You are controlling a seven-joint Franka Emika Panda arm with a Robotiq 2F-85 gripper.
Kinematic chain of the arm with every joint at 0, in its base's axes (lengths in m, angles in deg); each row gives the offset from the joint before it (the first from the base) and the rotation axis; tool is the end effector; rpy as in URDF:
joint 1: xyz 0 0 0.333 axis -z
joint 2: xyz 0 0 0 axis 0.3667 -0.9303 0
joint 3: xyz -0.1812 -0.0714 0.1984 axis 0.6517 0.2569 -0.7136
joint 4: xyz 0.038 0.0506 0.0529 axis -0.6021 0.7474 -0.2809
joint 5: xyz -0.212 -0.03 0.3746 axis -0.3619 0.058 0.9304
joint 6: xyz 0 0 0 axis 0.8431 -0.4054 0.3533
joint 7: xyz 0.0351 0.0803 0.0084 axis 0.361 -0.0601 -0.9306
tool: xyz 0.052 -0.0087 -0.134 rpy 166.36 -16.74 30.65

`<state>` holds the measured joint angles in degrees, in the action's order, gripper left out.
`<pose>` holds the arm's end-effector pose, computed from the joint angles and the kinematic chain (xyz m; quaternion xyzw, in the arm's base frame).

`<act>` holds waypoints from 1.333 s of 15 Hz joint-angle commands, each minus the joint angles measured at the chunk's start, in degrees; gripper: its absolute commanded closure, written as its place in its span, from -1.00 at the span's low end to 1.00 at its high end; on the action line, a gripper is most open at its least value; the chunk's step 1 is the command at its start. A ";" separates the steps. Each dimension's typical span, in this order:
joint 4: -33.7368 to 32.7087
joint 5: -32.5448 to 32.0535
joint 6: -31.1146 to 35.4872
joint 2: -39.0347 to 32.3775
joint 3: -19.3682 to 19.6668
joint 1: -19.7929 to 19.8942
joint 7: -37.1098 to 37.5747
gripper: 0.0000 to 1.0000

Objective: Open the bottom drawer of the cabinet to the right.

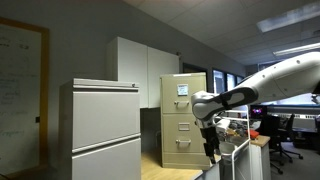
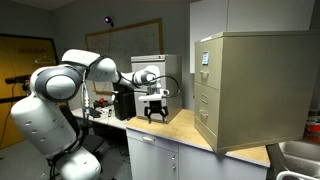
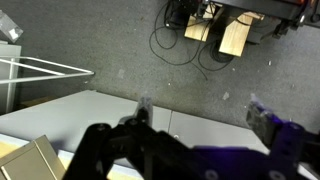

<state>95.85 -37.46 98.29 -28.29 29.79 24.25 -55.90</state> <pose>0.4849 -0.1059 0.4200 0.9853 0.1168 -0.1012 0.0730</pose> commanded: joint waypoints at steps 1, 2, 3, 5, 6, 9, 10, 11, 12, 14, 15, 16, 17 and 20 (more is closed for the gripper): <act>-6.08 5.75 6.22 -8.13 2.77 1.72 3.79 -1.00; -8.18 8.26 7.87 -10.77 3.54 2.23 4.15 -1.00; -10.07 10.25 9.45 -13.21 4.02 2.87 5.17 -1.00; -15.09 15.04 11.51 -18.88 4.89 4.31 6.54 -1.00; -18.00 17.62 12.02 -21.84 5.21 5.18 7.06 -1.00; -26.94 24.80 12.72 -29.56 5.27 8.14 9.79 -1.00; -30.01 26.94 12.73 -31.83 5.15 9.22 10.95 -1.00; -32.93 28.96 12.73 -33.80 5.00 10.28 12.24 -1.00; -35.72 30.93 12.84 -35.53 4.82 11.29 13.62 -1.00; -40.96 34.44 13.82 -38.83 4.47 13.03 17.05 -1.00; -43.21 35.84 14.55 -40.26 4.35 13.71 18.88 -1.00; -45.15 37.03 15.71 -41.59 4.25 14.25 20.92 -1.00; -47.06 37.87 16.67 -42.90 4.13 14.72 22.72 -1.00; -51.38 38.46 18.81 -46.73 3.87 15.49 28.31 -1.00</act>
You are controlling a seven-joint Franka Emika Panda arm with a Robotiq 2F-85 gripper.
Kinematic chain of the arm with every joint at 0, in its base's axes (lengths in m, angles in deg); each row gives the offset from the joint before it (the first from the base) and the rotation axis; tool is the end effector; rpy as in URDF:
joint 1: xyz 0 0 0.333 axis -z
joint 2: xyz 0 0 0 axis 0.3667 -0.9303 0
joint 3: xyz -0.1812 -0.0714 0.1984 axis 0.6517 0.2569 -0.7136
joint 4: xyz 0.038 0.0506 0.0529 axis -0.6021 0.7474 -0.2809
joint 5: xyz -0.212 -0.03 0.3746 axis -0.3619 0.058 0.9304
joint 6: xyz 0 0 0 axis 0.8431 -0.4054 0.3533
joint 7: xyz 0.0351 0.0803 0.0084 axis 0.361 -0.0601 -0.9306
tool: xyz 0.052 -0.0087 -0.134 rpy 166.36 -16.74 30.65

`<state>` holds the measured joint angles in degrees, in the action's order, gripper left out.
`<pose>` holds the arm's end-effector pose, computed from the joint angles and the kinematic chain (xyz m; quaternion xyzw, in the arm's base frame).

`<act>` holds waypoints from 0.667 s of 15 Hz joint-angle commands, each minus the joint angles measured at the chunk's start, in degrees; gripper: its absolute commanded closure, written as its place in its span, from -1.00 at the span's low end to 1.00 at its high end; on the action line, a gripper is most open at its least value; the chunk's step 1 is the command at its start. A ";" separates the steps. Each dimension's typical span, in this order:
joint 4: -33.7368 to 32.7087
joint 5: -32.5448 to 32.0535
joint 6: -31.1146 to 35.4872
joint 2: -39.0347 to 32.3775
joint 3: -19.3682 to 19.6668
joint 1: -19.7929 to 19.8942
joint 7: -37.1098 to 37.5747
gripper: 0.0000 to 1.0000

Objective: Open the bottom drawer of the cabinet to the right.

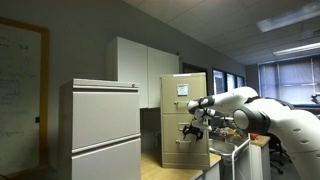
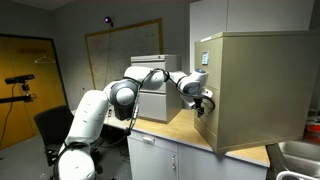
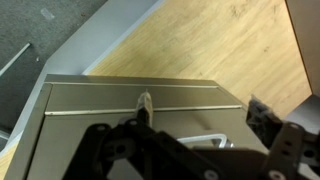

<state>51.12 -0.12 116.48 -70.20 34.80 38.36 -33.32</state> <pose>0.6818 -0.2974 0.4074 -0.9272 0.3229 -0.1363 0.1321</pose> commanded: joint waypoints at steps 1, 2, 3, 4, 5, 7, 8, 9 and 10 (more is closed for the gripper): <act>-7.61 1.05 1.20 -5.87 -1.26 1.52 7.38 -1.00; -8.41 1.16 1.56 -7.08 -1.45 1.72 8.97 -1.00; -8.89 1.36 1.92 -8.07 -1.66 1.93 10.55 -1.00; -9.18 1.54 2.06 -8.93 -1.76 2.07 12.53 -1.00; -9.31 1.60 2.36 -9.59 -1.86 2.08 14.27 -1.00; -9.01 1.75 3.41 -10.74 -1.71 2.17 17.83 -1.00; -9.11 1.94 3.71 -11.17 -1.69 2.25 19.53 -1.00; -9.00 2.38 4.24 -11.59 -1.76 2.41 21.16 -1.00; -9.02 2.98 4.76 -11.98 -1.83 2.70 22.67 -1.00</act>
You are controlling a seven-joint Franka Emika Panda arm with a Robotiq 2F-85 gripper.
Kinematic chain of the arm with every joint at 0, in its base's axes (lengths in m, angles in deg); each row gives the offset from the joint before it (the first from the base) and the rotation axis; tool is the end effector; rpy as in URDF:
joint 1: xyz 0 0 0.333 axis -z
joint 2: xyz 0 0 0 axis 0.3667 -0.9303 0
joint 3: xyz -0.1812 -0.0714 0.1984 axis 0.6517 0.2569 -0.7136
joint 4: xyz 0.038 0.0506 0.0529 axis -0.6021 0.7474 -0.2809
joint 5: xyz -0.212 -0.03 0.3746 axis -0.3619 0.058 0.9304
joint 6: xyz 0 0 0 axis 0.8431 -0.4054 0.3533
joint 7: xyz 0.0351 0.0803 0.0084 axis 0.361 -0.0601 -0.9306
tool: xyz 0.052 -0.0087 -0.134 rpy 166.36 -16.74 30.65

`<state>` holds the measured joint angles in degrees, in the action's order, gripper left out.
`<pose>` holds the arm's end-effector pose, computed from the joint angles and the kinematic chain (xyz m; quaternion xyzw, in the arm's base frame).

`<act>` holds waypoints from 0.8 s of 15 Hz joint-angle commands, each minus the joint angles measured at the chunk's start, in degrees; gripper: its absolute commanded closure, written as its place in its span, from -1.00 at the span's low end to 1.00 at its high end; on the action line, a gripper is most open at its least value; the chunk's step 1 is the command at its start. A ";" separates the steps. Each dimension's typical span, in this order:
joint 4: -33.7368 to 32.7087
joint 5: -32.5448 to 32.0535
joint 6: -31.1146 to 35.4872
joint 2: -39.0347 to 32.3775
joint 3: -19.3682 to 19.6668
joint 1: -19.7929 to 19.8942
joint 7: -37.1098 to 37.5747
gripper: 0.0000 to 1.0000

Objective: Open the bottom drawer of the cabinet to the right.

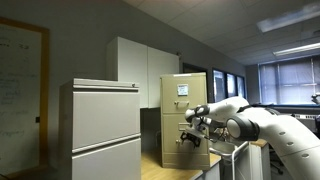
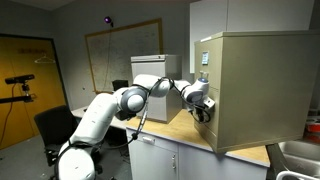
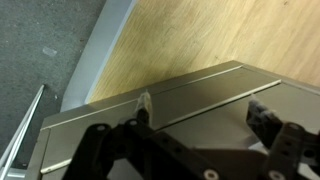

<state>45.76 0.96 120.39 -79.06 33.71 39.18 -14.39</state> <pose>0.7103 -0.3059 0.3490 -0.8581 0.4775 -0.1158 0.1494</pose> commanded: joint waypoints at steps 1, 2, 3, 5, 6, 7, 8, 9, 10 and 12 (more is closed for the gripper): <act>-3.56 2.52 1.47 -3.35 -0.78 2.11 5.18 -1.00; -3.37 3.54 2.22 -3.36 -0.97 2.46 6.19 -1.00; -3.12 4.55 2.31 -3.22 -1.18 2.79 6.28 -1.00; -2.15 6.86 3.08 -2.16 -1.54 3.38 5.87 -1.00; -1.71 7.36 3.32 -1.52 -1.50 3.44 5.78 -1.00; -1.44 7.77 3.40 -1.13 -1.40 3.43 5.60 -1.00; -0.54 8.40 3.85 -0.37 -0.45 2.68 5.25 -1.00; -0.21 8.69 4.03 -0.03 -0.33 2.64 5.21 -1.00; 0.25 9.14 4.36 0.43 -0.37 2.74 4.76 -1.00; 1.19 10.50 5.41 1.37 -0.76 2.99 3.06 -1.00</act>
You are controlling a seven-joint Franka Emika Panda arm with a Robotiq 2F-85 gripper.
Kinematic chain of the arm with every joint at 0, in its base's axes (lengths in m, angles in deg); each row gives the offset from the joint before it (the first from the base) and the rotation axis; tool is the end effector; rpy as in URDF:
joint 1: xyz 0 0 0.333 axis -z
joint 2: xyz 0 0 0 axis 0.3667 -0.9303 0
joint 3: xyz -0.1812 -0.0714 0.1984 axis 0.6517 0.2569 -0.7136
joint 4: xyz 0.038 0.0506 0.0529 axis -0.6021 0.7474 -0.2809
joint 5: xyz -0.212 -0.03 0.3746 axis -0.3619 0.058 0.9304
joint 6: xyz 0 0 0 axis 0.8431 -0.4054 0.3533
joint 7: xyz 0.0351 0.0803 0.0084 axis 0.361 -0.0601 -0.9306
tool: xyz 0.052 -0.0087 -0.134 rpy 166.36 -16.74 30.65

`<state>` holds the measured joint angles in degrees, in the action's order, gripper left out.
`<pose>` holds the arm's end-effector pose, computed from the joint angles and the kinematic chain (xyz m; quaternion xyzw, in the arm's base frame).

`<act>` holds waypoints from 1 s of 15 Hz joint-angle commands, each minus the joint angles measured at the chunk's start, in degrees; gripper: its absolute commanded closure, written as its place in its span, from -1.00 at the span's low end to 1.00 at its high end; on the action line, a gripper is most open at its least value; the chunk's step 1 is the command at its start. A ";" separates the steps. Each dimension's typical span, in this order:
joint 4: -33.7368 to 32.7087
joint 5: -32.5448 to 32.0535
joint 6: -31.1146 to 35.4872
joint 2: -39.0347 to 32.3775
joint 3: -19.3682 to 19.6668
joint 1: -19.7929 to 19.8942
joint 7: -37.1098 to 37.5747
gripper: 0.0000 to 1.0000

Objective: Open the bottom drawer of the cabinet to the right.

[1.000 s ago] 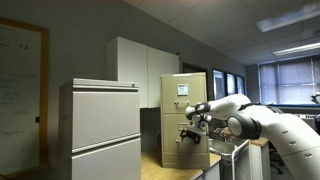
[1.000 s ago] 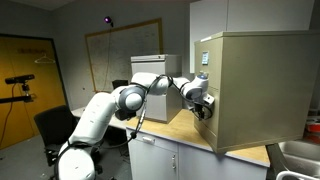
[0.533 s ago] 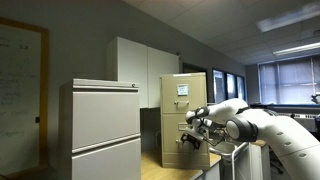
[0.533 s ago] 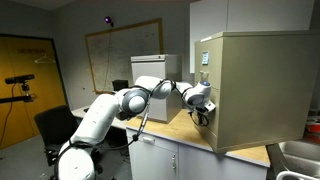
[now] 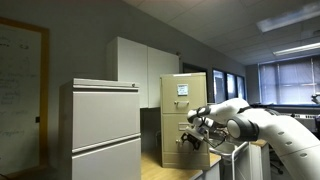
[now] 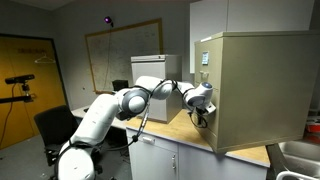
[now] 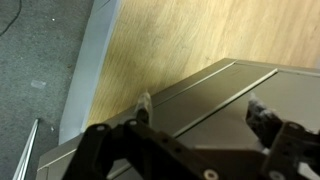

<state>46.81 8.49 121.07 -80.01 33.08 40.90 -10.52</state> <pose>0.7073 -0.3139 0.3309 -0.8102 0.5378 -0.1008 0.2101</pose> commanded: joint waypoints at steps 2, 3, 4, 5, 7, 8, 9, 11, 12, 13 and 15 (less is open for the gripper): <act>0.74 2.81 5.06 3.67 0.15 0.79 -2.94 -1.00; 0.99 2.80 5.40 4.35 0.19 0.68 -4.14 -1.00; 1.01 2.77 5.80 5.05 0.25 0.59 -4.94 -1.00; 0.73 2.85 7.94 5.56 0.33 0.59 -5.02 -1.00; 0.25 1.92 10.44 6.10 1.02 0.43 -3.03 -1.00; -0.45 1.08 10.80 5.92 0.76 0.99 -1.87 -1.00; -0.52 0.63 10.05 5.81 0.87 1.07 -1.78 -1.00; -0.93 0.51 9.58 4.86 0.82 1.19 -1.60 -1.00; -1.21 0.15 9.15 4.30 0.90 1.11 -1.38 -1.00; -1.28 -0.27 8.87 3.87 0.99 1.01 -1.16 -1.00; -1.04 -1.21 8.68 3.04 1.13 0.94 -0.49 -1.00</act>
<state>47.93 8.98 128.96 -74.32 33.49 40.98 -12.94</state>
